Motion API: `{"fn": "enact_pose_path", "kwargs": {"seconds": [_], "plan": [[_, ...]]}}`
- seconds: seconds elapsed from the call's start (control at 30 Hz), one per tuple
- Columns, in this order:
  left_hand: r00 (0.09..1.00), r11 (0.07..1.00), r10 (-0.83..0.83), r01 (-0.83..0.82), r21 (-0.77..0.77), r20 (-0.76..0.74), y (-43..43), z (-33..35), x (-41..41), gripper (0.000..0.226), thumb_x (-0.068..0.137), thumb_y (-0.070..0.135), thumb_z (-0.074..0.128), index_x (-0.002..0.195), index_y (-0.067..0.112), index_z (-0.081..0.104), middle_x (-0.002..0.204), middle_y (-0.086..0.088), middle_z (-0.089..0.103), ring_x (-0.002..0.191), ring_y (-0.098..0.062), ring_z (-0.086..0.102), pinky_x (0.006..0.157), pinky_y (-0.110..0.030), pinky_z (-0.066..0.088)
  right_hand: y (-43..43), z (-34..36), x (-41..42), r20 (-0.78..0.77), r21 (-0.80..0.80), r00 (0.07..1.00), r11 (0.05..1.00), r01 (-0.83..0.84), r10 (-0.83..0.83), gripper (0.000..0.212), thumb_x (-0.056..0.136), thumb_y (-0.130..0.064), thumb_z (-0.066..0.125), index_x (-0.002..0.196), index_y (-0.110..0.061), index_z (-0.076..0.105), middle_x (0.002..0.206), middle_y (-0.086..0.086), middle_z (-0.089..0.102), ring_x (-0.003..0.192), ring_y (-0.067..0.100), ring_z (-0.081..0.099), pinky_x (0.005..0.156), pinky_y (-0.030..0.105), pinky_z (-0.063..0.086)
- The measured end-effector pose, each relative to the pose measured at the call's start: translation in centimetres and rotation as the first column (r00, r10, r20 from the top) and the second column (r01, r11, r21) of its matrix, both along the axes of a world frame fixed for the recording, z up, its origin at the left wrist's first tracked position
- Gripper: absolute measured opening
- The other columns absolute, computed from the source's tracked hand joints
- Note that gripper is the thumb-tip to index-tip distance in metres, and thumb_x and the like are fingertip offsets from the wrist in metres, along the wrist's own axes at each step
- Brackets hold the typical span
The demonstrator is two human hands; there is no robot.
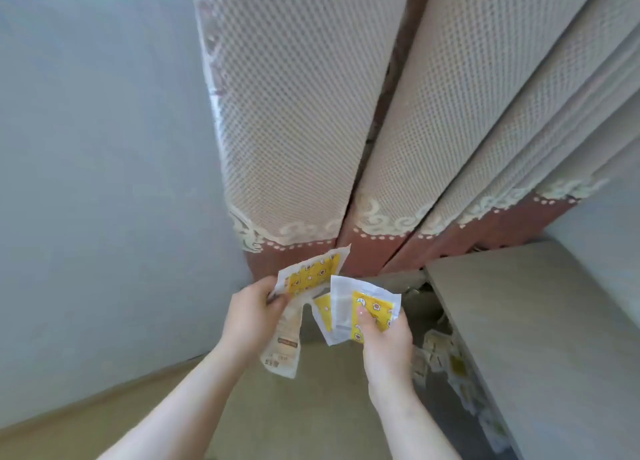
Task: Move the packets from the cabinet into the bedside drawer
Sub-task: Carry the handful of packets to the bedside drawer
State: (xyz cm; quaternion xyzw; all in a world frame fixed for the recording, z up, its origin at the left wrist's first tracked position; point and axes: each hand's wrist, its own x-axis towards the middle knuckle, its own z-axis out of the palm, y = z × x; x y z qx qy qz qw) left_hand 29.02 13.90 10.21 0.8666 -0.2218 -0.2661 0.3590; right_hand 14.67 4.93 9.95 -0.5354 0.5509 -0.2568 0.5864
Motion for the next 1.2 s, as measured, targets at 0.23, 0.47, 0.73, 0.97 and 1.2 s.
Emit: {"fn": "enact_pose_path", "kwargs": {"seconds": [0.23,0.47,0.73,0.97,1.2], "plan": [[0.92,0.889,0.392,-0.381,-0.254,-0.006,9.8,10.2,3.9,0.015,0.089,0.014,0.056,0.076,0.014,0.062,0.066,0.0,0.06,0.067,-0.016,0.051,0.06,-0.027,0.039,5.6,10.8,8.1,0.188,-0.114,0.942,0.959,-0.261,0.278,0.013,0.089,-0.009,0.062,0.096,-0.02,0.061,0.09,-0.009,0.068,0.086,0.004,0.063,0.073,0.016,0.047],[0.69,0.562,0.707,-0.682,-0.468,-0.156,24.8,17.1,8.1,0.009,0.088,0.012,0.061,0.079,0.013,0.064,0.08,-0.015,0.068,0.072,-0.021,0.057,0.07,-0.037,0.049,17.1,18.4,15.9,0.392,-0.135,0.823,0.91,-0.391,0.412,0.017,0.087,-0.007,0.063,0.083,-0.022,0.058,0.082,-0.012,0.064,0.077,0.002,0.06,0.072,0.015,0.048],[0.39,0.165,0.88,-0.785,-0.597,-0.27,44.3,24.0,10.9,0.02,0.089,0.002,0.059,0.079,0.017,0.065,0.079,-0.002,0.071,0.08,-0.026,0.068,0.078,-0.042,0.054,35.2,26.2,24.0,0.605,0.037,0.63,0.773,-0.633,0.487,0.01,0.09,-0.011,0.059,0.091,-0.021,0.058,0.091,0.0,0.066,0.083,0.02,0.063,0.079,0.039,0.05],[0.162,-0.153,0.913,-0.715,-0.682,-0.375,60.5,27.8,9.6,0.021,0.088,-0.003,0.059,0.08,0.017,0.063,0.083,-0.003,0.07,0.076,-0.02,0.066,0.065,-0.032,0.053,52.7,30.5,27.3,0.794,0.181,0.404,0.457,-0.871,0.454,0.032,0.094,-0.013,0.052,0.125,-0.017,0.052,0.119,0.012,0.063,0.106,0.033,0.062,0.076,0.045,0.052],[0.1,-0.414,0.824,-0.565,-0.713,-0.558,72.4,30.0,8.1,0.022,0.087,-0.011,0.053,0.087,0.01,0.062,0.087,-0.01,0.068,0.078,-0.026,0.064,0.082,-0.044,0.05,69.1,31.7,28.8,0.779,0.274,0.342,0.205,-0.94,0.526,0.007,0.095,-0.013,0.053,0.101,-0.016,0.055,0.104,0.011,0.067,0.095,0.034,0.065,0.07,0.05,0.055]]}}
